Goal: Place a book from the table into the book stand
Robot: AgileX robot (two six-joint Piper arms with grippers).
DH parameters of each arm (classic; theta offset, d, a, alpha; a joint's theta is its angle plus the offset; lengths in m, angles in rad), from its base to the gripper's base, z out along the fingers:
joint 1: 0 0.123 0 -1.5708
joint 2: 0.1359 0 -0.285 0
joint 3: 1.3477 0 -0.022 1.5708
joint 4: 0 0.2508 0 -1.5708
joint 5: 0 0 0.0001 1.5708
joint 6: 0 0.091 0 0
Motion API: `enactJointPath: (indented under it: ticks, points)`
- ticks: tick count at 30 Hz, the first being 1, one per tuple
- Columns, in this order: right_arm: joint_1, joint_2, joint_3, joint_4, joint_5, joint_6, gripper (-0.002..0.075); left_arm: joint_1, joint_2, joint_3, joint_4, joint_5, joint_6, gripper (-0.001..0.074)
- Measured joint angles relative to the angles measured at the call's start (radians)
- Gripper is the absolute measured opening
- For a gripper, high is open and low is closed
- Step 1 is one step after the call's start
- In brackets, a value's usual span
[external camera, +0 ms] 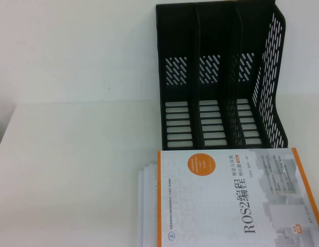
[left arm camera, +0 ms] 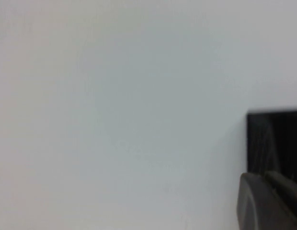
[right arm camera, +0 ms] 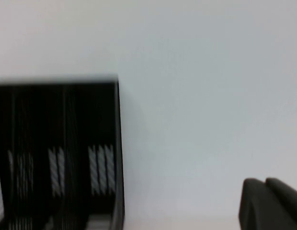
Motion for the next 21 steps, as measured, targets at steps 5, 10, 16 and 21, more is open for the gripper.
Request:
enactJointPath:
  ticks: [5, 10, 16, 21]
  points:
    - [0.0, 0.0, 0.0, 0.0, -0.194, 0.0, -0.0003, 0.0, 0.0, 0.0, 0.023, -0.156, 0.0, -0.0004]
    - [0.0, 0.0, 0.0, 0.022, -0.265, 0.076, -0.0003, 0.0, 0.0, 0.0, 0.025, -0.243, 0.0, -0.0004]
    - [0.0, 0.0, 0.0, 0.07, -0.328, 0.106, -0.0003, 0.0, -0.002, 0.0, -0.005, -0.277, -0.026, -0.0004]
    - [0.0, 0.0, -0.084, 0.062, -0.137, 0.108, -0.0003, 0.0, -0.002, -0.136, -0.01, -0.038, -0.08, -0.0004]
